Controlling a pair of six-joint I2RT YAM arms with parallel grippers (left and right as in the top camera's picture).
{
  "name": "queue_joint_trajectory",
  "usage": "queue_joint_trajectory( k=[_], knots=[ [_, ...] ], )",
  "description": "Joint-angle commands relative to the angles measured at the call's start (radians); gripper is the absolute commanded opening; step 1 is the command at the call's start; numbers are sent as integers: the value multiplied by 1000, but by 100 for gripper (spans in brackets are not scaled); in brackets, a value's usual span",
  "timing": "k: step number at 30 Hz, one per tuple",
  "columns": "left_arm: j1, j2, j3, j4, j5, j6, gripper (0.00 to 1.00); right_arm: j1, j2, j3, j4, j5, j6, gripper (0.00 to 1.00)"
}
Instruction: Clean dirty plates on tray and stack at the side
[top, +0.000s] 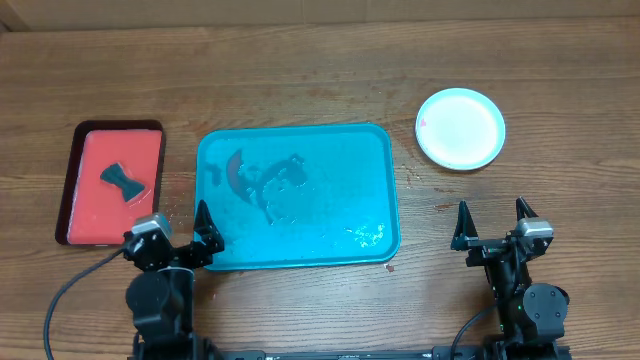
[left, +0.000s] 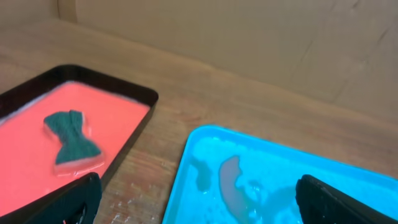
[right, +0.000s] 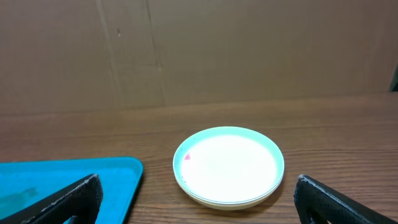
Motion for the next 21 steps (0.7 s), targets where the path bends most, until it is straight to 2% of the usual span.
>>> queue_joint_trajectory(
  k=[1,4,9,19,21],
  knots=[
    [-21,-61,-60,63,-16,16,100,0,-8,-10,6,5,-3,100],
    [-42,-109,-98,95,-35,15,100,0,-8,-10,6,5,-3,100],
    [-79,-221,-104,13,-69,29,100,0,-8,-10,6,5,-3,100],
    [-115,-223,-104,14,-69,44,100,0,-8,-10,6,5,-3,100],
    [-124,-223,-104,13,-67,108,100,0,-8,-10,6,5,-3,100]
  ],
)
